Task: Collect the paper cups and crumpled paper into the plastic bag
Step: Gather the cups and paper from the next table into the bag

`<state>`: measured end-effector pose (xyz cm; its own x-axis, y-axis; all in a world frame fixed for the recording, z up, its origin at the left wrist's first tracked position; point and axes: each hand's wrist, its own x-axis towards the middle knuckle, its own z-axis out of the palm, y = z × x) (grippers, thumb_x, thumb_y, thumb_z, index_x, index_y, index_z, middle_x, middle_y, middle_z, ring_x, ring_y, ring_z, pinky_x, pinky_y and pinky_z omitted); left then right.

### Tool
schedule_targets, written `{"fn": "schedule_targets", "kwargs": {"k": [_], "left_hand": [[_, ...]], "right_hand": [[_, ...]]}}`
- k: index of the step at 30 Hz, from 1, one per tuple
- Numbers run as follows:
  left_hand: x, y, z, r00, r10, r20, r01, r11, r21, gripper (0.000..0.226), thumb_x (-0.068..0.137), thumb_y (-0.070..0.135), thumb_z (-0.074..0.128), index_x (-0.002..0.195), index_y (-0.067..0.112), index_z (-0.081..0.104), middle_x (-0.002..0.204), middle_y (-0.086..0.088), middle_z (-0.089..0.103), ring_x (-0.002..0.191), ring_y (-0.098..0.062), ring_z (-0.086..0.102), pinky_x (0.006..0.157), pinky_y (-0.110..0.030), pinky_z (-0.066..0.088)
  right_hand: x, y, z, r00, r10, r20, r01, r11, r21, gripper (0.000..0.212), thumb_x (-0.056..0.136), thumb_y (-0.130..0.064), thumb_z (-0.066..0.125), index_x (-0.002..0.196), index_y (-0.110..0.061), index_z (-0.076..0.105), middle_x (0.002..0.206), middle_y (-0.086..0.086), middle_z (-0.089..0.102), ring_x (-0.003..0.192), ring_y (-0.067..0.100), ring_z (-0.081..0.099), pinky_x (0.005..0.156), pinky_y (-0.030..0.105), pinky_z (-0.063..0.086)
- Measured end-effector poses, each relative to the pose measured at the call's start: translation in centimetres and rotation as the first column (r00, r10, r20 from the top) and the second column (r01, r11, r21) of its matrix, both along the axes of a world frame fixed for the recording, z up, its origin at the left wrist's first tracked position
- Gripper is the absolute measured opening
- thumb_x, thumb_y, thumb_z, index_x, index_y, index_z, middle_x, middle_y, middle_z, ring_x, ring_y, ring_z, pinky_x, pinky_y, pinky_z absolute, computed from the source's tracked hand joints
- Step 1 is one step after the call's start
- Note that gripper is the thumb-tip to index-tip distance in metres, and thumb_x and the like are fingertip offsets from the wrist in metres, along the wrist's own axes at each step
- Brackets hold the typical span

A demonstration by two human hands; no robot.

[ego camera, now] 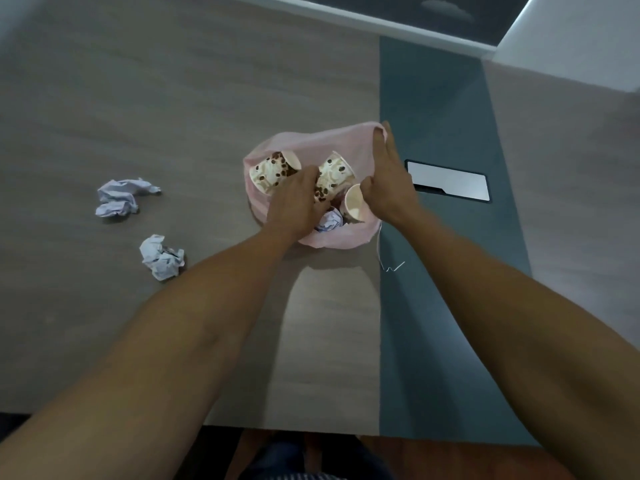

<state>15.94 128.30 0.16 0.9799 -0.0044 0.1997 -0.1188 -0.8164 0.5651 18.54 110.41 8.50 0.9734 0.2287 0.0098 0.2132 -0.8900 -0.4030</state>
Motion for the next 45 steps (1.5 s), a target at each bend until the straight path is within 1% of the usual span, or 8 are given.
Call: {"fn": "schedule_targets", "kwargs": {"k": [4,11,18,22,25,33,38,45], "left_hand": [[-1.4,1.9,-0.1,0.997,-0.078,-0.021,0.078,0.997,-0.004,0.052,0.084,0.035,0.071,0.126,0.014,0.051,0.127,-0.008,0.054,0.113,-0.03,0.054,0.088,-0.043,0.047],[-6.8,9.3,0.2,0.95,0.311,-0.037,-0.295,0.928,0.228,0.044,0.088,0.037,0.063,0.124,0.012,0.057,0.125,-0.016,0.05,0.115,-0.037,0.053,0.093,-0.048,0.048],[-13.1,15.2,-2.0,0.648,0.678,-0.346,-0.522,0.727,0.447,0.078,0.073,0.047,0.07,0.141,0.037,0.034,0.163,-0.012,0.009,0.145,-0.04,0.02,0.105,-0.057,0.033],[-14.6,15.2,-4.1,0.502,0.653,-0.567,-0.584,0.74,0.334,0.067,0.078,0.033,0.07,0.137,0.034,0.037,0.161,-0.009,0.001,0.13,-0.046,0.037,0.103,-0.052,0.04],[-14.6,14.0,-4.4,0.598,0.641,-0.482,-0.608,0.754,0.248,0.049,0.091,0.023,0.061,0.136,0.02,0.043,0.151,-0.016,0.02,0.122,-0.046,0.045,0.101,-0.049,0.043],[-7.0,7.5,2.3,0.935,0.267,-0.233,-0.33,0.897,-0.295,0.068,0.08,0.021,0.077,0.129,0.016,0.031,0.116,-0.003,0.059,0.092,-0.026,0.063,0.075,-0.033,0.046],[-1.3,4.2,3.4,0.976,0.105,-0.192,-0.146,0.966,-0.213,0.076,0.078,0.021,0.078,0.144,0.016,0.042,0.136,-0.014,0.038,0.119,-0.03,0.052,0.1,-0.033,0.045],[1.4,3.0,1.3,0.98,0.071,-0.184,-0.088,0.992,-0.089,0.052,0.088,0.024,0.074,0.134,0.019,0.051,0.13,-0.003,0.061,0.116,-0.027,0.059,0.092,-0.04,0.048]], "right_hand": [[0.2,-0.2,-0.6,1.0,0.008,-0.004,-0.008,1.0,0.014,0.089,0.088,0.001,0.05,0.162,-0.02,0.005,0.171,-0.006,-0.005,0.101,0.04,0.059,0.074,0.042,0.05],[0.0,0.2,-0.4,0.999,0.041,0.013,-0.041,0.999,0.014,0.088,0.089,0.004,0.053,0.162,-0.015,0.006,0.171,-0.004,-0.003,0.122,0.039,0.054,0.087,0.042,0.049],[-0.3,0.8,-1.4,0.999,0.051,0.017,-0.05,0.999,-0.017,0.087,0.094,0.001,0.055,0.163,-0.013,0.003,0.171,-0.002,-0.006,0.125,0.039,0.052,0.084,0.037,0.043],[-0.6,1.1,-2.0,0.998,0.056,0.007,-0.055,0.998,-0.025,0.088,0.094,0.0,0.056,0.163,-0.013,0.003,0.171,-0.001,-0.004,0.126,0.041,0.051,0.09,0.042,0.046],[-0.8,1.1,-2.1,0.999,0.04,-0.005,-0.04,0.999,-0.034,0.088,0.093,0.001,0.055,0.163,-0.013,0.003,0.171,-0.001,-0.003,0.127,0.039,0.051,0.089,0.04,0.045],[-1.2,0.3,-1.3,0.999,0.037,-0.013,-0.037,0.999,0.0,0.087,0.091,0.004,0.051,0.162,-0.012,0.005,0.171,0.0,-0.002,0.13,0.042,0.048,0.098,0.046,0.047],[-0.3,-0.3,-1.5,0.998,0.062,0.013,-0.063,0.997,0.043,0.088,0.084,0.005,0.051,0.16,-0.017,0.012,0.169,-0.005,0.004,0.103,0.044,0.06,0.081,0.048,0.055],[0.5,-0.1,-1.6,0.999,0.053,0.008,-0.053,0.998,0.042,0.089,0.087,0.003,0.054,0.159,-0.022,0.01,0.169,-0.01,0.0,0.093,0.033,0.06,0.07,0.041,0.053]]}}
